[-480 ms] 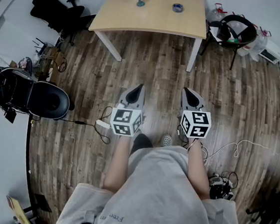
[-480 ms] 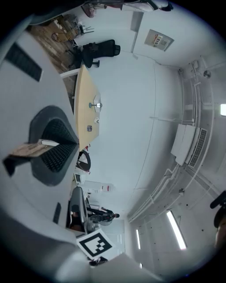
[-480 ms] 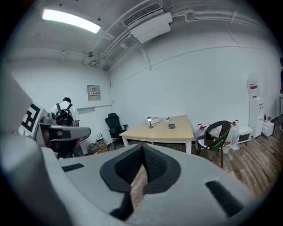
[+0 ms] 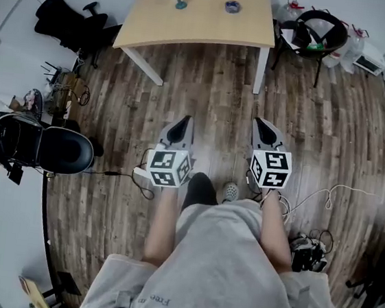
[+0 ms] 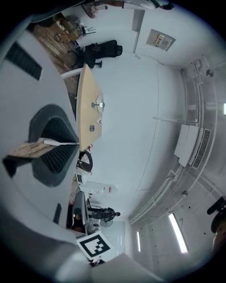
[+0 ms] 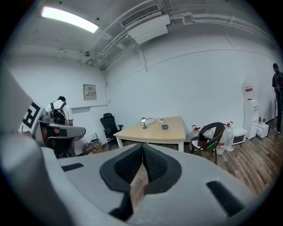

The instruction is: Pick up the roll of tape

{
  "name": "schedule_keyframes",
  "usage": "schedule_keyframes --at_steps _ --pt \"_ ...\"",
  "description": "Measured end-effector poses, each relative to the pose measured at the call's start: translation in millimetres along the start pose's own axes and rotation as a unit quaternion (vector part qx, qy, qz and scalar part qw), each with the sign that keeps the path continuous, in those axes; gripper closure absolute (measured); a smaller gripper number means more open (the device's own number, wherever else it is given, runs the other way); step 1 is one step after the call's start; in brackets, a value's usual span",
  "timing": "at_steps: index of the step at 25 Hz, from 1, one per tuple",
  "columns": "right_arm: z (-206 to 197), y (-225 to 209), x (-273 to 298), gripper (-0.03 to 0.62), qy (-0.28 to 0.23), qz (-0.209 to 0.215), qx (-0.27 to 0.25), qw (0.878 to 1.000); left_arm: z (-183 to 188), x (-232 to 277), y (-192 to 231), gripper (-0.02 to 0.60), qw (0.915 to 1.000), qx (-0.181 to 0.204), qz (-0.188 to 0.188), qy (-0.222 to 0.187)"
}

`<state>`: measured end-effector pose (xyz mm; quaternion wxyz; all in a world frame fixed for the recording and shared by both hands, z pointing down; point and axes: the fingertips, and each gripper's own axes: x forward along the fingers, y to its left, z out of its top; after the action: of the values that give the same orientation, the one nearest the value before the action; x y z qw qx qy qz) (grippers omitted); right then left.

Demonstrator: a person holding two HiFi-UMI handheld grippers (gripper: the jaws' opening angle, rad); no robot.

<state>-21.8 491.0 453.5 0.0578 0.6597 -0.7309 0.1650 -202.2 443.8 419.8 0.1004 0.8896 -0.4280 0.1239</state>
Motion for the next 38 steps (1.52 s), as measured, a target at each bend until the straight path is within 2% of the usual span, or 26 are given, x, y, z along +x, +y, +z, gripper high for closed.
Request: schedule_keyframes --at_steps 2,7,12,14,18,22,26,30,38 --pt "-7.5 -2.7 1.3 0.542 0.007 0.003 0.001 1.0 -6.1 -0.5 2.8 0.556 1.0 -0.004 0.004 0.002" --pt "-6.9 -9.5 14.3 0.528 0.011 0.006 0.012 1.0 -6.5 11.3 17.2 0.483 0.9999 -0.009 0.01 0.011" --pt "-4.5 -13.8 34.1 0.495 0.011 0.003 0.015 1.0 -3.0 34.7 35.9 0.468 0.9999 -0.006 0.009 0.012" --pt "-1.2 -19.4 44.8 0.485 0.01 -0.002 0.017 1.0 -1.4 50.2 44.8 0.443 0.9999 -0.005 0.008 0.014" --pt "15.5 -39.3 69.8 0.473 -0.003 -0.023 0.027 0.999 6.3 90.0 55.2 0.422 0.9997 -0.003 -0.008 0.022" --pt "27.9 -48.8 109.8 0.436 -0.003 -0.043 0.015 0.999 14.5 137.7 74.9 0.414 0.999 0.01 -0.035 0.028" --pt "40.9 -48.2 161.1 0.416 0.005 -0.045 0.026 0.999 29.2 184.7 102.8 0.402 0.998 0.02 -0.055 0.024" --pt "53.4 -47.0 213.3 0.425 0.005 -0.057 0.059 0.997 36.8 228.3 141.8 0.39 0.9962 0.033 -0.069 0.042" --pt "57.6 -27.6 313.8 0.428 0.054 -0.058 0.059 0.995 36.7 291.1 242.2 0.399 0.9956 0.003 -0.068 0.064"
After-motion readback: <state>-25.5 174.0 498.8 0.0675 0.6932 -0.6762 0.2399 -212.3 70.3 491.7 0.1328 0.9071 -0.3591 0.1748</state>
